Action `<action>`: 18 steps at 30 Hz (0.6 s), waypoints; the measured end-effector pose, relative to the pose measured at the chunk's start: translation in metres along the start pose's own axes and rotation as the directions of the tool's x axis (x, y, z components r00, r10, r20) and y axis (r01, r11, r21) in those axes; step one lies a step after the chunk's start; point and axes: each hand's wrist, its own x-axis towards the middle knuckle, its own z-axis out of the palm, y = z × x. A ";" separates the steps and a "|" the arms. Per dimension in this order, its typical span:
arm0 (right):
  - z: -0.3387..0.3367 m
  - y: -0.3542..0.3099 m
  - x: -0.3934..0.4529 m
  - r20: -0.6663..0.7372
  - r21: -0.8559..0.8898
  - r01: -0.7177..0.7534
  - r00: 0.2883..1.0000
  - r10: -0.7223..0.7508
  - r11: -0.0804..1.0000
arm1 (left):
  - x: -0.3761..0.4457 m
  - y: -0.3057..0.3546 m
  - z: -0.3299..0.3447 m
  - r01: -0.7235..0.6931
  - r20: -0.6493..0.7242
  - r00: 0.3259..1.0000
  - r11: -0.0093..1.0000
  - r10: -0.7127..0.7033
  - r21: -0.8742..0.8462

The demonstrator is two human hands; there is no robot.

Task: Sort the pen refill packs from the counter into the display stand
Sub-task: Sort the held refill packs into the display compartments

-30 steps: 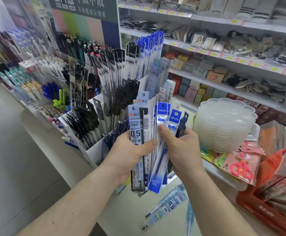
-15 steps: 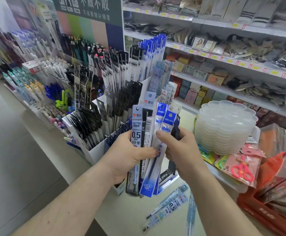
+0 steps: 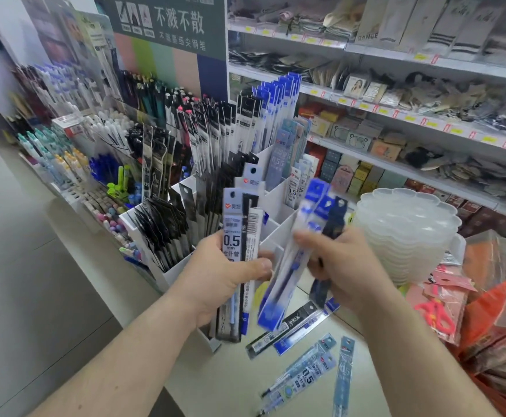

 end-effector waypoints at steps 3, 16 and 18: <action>-0.016 -0.020 0.020 -0.331 0.061 0.107 0.940 -0.081 0.992 | 0.001 0.004 -0.004 -0.079 -0.151 0.985 0.996 0.083 0.036; 0.022 -0.037 0.118 -0.406 -0.196 0.344 0.824 -0.395 0.918 | -0.001 -0.001 -0.009 -0.123 -0.233 0.964 0.992 0.128 0.038; 0.026 -0.030 0.129 -0.402 -0.227 0.285 0.843 -0.356 0.931 | -0.002 -0.002 -0.009 -0.117 -0.229 0.966 0.992 0.123 0.039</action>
